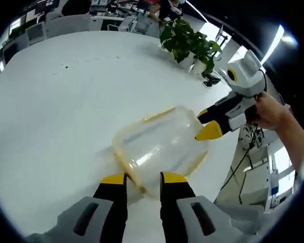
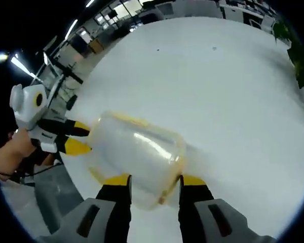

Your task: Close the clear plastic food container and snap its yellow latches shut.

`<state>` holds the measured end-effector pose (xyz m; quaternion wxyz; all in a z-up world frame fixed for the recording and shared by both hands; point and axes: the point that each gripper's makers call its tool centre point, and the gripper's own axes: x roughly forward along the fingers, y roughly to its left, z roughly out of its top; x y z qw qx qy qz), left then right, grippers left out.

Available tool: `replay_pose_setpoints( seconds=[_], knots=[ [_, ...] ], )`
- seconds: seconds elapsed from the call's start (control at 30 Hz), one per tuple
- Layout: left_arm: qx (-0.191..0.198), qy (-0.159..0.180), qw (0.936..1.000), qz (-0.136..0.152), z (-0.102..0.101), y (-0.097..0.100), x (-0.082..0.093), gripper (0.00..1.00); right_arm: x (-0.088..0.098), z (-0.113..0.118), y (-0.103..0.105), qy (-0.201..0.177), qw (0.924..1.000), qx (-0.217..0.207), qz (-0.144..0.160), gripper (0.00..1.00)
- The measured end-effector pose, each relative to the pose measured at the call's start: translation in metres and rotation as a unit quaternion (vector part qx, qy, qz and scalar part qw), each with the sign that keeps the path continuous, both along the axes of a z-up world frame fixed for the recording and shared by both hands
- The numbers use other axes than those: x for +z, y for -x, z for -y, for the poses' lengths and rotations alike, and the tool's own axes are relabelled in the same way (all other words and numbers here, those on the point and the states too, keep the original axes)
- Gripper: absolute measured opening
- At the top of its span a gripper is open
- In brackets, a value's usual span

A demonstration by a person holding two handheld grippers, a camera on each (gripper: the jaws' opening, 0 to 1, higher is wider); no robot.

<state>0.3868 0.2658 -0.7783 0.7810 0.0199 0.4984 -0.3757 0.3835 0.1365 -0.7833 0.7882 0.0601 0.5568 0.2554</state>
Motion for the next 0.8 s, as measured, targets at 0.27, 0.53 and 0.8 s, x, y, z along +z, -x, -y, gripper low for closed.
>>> replay_pose_setpoints(
  seconds=[0.27,0.53,0.8],
  knots=[
    [-0.007,-0.001,1.0,0.004,0.001,0.001,-0.003,0.21,0.006,-0.003,-0.002,0.0,1.0,-0.003,-0.005,0.32],
    [-0.009,0.008,0.9999,0.008,-0.005,-0.005,0.003,0.22,0.004,0.0,0.006,-0.009,0.9993,-0.036,-0.002,0.34],
    [-0.004,0.015,0.9999,-0.001,-0.009,-0.006,0.004,0.25,0.004,0.001,0.009,-0.006,0.9992,-0.038,0.003,0.35]
  ],
)
